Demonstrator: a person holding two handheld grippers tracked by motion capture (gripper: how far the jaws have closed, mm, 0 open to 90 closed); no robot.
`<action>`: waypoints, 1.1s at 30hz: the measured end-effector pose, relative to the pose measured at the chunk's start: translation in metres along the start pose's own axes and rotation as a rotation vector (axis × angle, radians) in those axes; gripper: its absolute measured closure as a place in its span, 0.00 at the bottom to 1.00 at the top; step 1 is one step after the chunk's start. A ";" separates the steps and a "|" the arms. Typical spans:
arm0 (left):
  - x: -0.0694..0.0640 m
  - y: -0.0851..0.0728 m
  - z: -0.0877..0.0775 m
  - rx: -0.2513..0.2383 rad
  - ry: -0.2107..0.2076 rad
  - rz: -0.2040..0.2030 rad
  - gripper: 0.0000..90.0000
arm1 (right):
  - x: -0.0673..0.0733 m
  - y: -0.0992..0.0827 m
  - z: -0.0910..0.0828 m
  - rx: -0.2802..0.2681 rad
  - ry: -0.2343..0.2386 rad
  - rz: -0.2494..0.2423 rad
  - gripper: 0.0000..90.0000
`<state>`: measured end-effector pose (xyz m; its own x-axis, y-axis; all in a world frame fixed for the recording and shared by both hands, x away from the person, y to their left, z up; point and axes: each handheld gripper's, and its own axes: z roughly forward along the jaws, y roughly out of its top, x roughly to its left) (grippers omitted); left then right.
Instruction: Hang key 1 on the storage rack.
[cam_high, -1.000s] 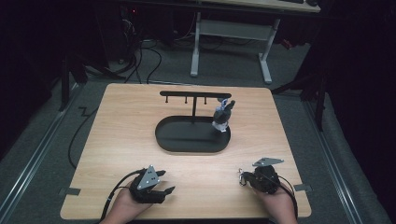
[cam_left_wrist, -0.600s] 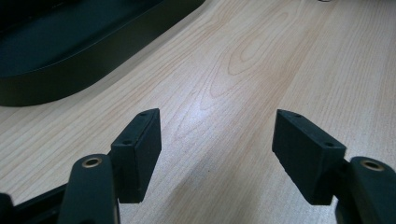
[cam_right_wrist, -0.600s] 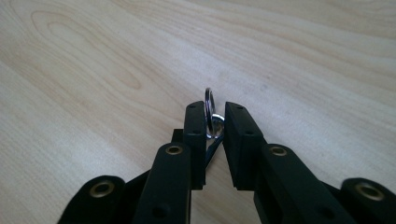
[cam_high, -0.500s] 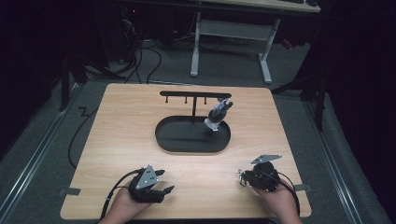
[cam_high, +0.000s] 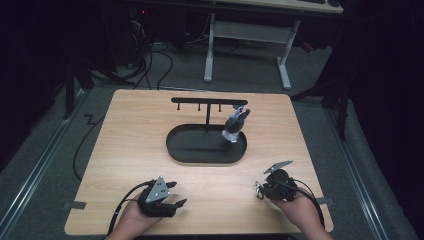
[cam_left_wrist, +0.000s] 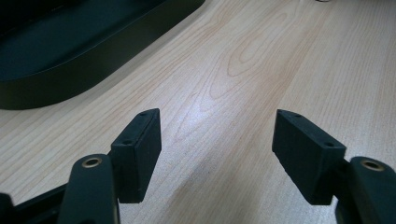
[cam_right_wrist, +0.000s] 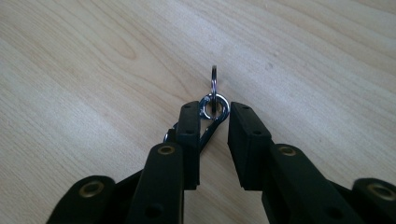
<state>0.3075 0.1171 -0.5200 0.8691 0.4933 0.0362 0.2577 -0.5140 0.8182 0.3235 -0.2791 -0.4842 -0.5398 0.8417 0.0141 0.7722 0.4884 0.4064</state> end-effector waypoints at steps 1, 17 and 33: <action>0.000 0.000 0.000 0.000 0.000 0.000 0.37 | 0.000 0.001 0.000 -0.001 0.001 0.002 0.85; 0.000 0.000 0.001 0.004 0.002 -0.002 0.37 | -0.003 0.002 0.004 -0.015 0.010 -0.020 0.99; 0.000 0.000 0.001 0.003 0.003 0.001 0.37 | -0.004 0.004 -0.025 -0.067 0.065 -0.005 0.99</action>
<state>0.3076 0.1161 -0.5207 0.8680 0.4950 0.0389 0.2582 -0.5168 0.8162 0.3202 -0.2865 -0.4599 -0.5658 0.8216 0.0701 0.7466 0.4744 0.4664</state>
